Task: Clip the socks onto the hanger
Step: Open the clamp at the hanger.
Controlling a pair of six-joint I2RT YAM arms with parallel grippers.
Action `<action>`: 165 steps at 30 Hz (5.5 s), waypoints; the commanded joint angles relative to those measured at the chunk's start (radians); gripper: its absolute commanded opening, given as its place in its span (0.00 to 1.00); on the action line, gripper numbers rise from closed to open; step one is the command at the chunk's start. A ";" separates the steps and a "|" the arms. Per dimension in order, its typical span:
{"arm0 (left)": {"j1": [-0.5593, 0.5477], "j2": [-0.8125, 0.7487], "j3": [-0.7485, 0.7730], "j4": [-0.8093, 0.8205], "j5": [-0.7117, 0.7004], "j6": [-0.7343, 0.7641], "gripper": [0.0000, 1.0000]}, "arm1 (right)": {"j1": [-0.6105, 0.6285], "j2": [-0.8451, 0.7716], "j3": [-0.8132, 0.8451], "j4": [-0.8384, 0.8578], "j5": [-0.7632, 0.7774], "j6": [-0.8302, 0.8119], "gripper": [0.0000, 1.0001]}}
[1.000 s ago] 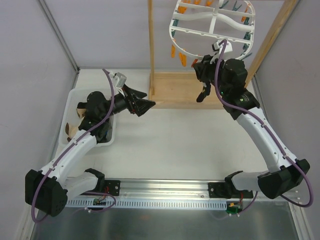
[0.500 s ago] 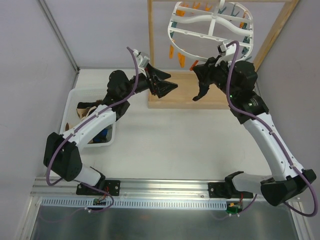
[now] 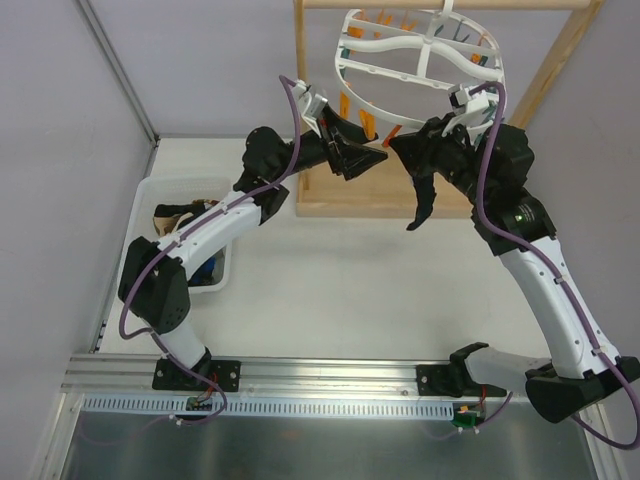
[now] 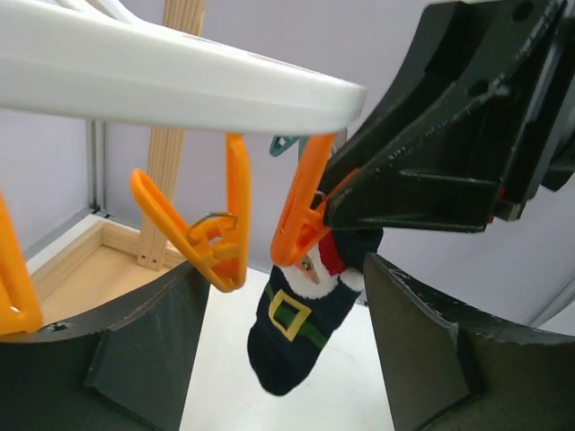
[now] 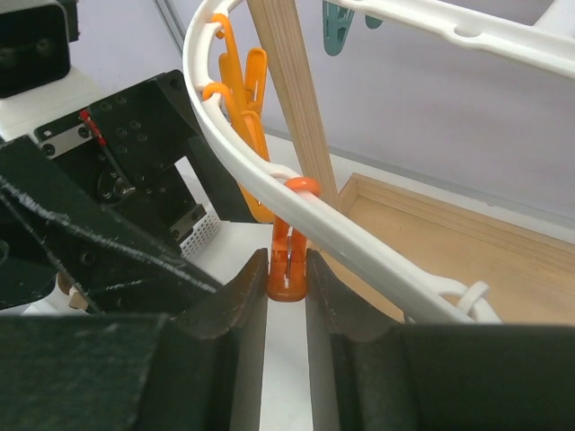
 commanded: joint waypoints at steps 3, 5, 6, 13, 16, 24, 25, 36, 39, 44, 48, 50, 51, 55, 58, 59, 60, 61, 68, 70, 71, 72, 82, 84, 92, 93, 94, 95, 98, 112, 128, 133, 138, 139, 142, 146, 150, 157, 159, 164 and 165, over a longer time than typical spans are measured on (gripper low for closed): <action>-0.008 0.063 0.076 0.158 -0.063 -0.183 0.65 | -0.002 -0.035 0.018 0.011 -0.046 0.021 0.15; -0.008 0.078 0.082 0.173 -0.082 -0.209 0.63 | -0.002 -0.037 0.016 0.014 -0.051 0.019 0.15; -0.008 0.089 0.093 0.183 -0.085 -0.236 0.62 | -0.002 -0.038 0.018 0.015 -0.052 0.021 0.14; -0.008 0.168 0.138 0.368 -0.047 -0.425 0.56 | -0.011 -0.044 0.013 0.024 -0.063 0.021 0.14; -0.010 0.202 0.171 0.427 -0.030 -0.488 0.52 | -0.017 -0.044 0.011 0.024 -0.065 0.024 0.14; -0.015 0.227 0.188 0.525 0.002 -0.526 0.38 | -0.033 -0.035 0.004 0.037 -0.083 0.044 0.13; -0.016 0.227 0.188 0.535 0.004 -0.526 0.32 | -0.037 -0.034 0.002 0.038 -0.089 0.047 0.13; -0.028 0.190 0.129 0.519 -0.005 -0.422 0.00 | -0.054 -0.024 0.022 -0.005 -0.063 0.117 0.47; -0.044 0.155 0.084 0.464 -0.021 -0.307 0.00 | -0.054 -0.030 0.045 -0.072 -0.011 0.158 0.65; -0.094 0.071 -0.032 0.421 -0.132 -0.044 0.00 | -0.056 -0.063 0.038 -0.120 0.095 0.261 0.71; -0.143 0.031 -0.092 0.422 -0.222 0.095 0.00 | -0.054 -0.075 0.030 -0.123 0.178 0.287 0.70; -0.168 0.023 -0.106 0.425 -0.254 0.158 0.00 | -0.054 -0.078 0.022 -0.117 0.196 0.313 0.68; -0.177 0.021 -0.109 0.425 -0.260 0.173 0.00 | -0.056 -0.078 0.016 -0.100 0.202 0.323 0.65; -0.189 0.023 -0.109 0.425 -0.288 0.205 0.00 | -0.056 -0.081 0.004 -0.097 0.251 0.315 0.62; -0.196 0.027 -0.112 0.425 -0.292 0.221 0.01 | -0.056 -0.080 0.005 -0.100 0.264 0.304 0.56; -0.196 0.032 -0.109 0.425 -0.288 0.221 0.02 | -0.056 -0.080 0.002 -0.098 0.267 0.300 0.53; -0.196 0.034 -0.103 0.425 -0.260 0.225 0.04 | -0.056 -0.081 0.002 -0.092 0.259 0.298 0.47; -0.196 0.040 -0.102 0.425 -0.243 0.230 0.08 | -0.056 -0.083 0.001 -0.089 0.256 0.295 0.44; -0.177 0.067 -0.065 0.424 -0.067 0.192 0.35 | -0.056 -0.083 0.002 -0.071 0.172 0.258 0.28; -0.166 0.084 -0.034 0.419 -0.003 0.166 0.42 | -0.054 -0.083 -0.002 -0.059 0.143 0.240 0.28; -0.162 0.089 -0.024 0.419 0.014 0.152 0.44 | -0.056 -0.083 -0.004 -0.052 0.133 0.238 0.28; -0.157 0.096 -0.014 0.419 0.027 0.123 0.45 | -0.056 -0.086 -0.005 -0.051 0.126 0.235 0.28; -0.146 0.165 0.076 0.417 0.044 0.009 0.52 | -0.063 -0.086 -0.025 -0.005 0.020 0.211 0.27; -0.137 0.176 0.085 0.419 0.030 -0.063 0.55 | -0.065 -0.092 -0.041 0.017 0.011 0.208 0.26; -0.119 0.198 0.096 0.496 -0.009 -0.233 0.57 | -0.073 -0.093 -0.053 0.050 -0.020 0.208 0.24; -0.116 0.201 0.098 0.500 -0.010 -0.256 0.55 | -0.071 -0.095 -0.056 0.054 -0.023 0.206 0.24; -0.110 0.204 0.098 0.503 -0.016 -0.270 0.53 | -0.073 -0.096 -0.058 0.057 -0.025 0.206 0.24; -0.104 0.208 0.099 0.514 -0.016 -0.287 0.52 | -0.074 -0.096 -0.058 0.061 -0.028 0.206 0.24; -0.084 0.231 0.105 0.551 -0.021 -0.359 0.46 | -0.077 -0.093 -0.058 0.061 -0.038 0.205 0.24; -0.090 0.143 0.029 0.430 -0.056 -0.119 0.13 | -0.076 -0.061 0.019 -0.051 0.010 0.241 0.63; -0.289 -0.003 -0.105 0.267 -0.461 0.586 0.12 | -0.076 -0.052 0.068 -0.187 0.172 0.274 0.62; -0.306 0.007 -0.102 0.269 -0.489 0.610 0.12 | -0.077 -0.073 0.054 -0.177 0.204 0.272 0.55; -0.314 0.015 -0.099 0.272 -0.464 0.621 0.12 | -0.076 -0.086 0.030 -0.157 0.244 0.260 0.36; -0.314 0.017 -0.099 0.273 -0.461 0.619 0.12 | -0.077 -0.081 0.028 -0.157 0.245 0.258 0.30; -0.315 0.017 -0.102 0.275 -0.450 0.600 0.16 | -0.077 -0.072 0.025 -0.149 0.236 0.252 0.21; -0.309 -0.002 -0.115 0.275 -0.436 0.491 0.39 | -0.077 -0.082 -0.008 -0.100 0.219 0.234 0.15; -0.269 -0.022 -0.123 0.275 -0.418 0.292 0.58 | -0.077 -0.099 -0.044 -0.055 0.218 0.214 0.13; -0.252 -0.077 -0.195 0.263 -0.406 0.234 0.69 | -0.079 -0.095 -0.027 -0.072 0.195 0.225 0.11; -0.251 -0.118 -0.249 0.226 -0.445 0.259 0.72 | -0.079 -0.089 -0.001 -0.106 0.198 0.225 0.10; -0.249 -0.218 -0.365 0.171 -0.519 0.305 0.77 | -0.079 -0.067 0.016 -0.114 0.167 0.195 0.09; -0.249 -0.235 -0.375 0.126 -0.533 0.300 0.79 | -0.079 -0.067 0.008 -0.100 0.156 0.194 0.08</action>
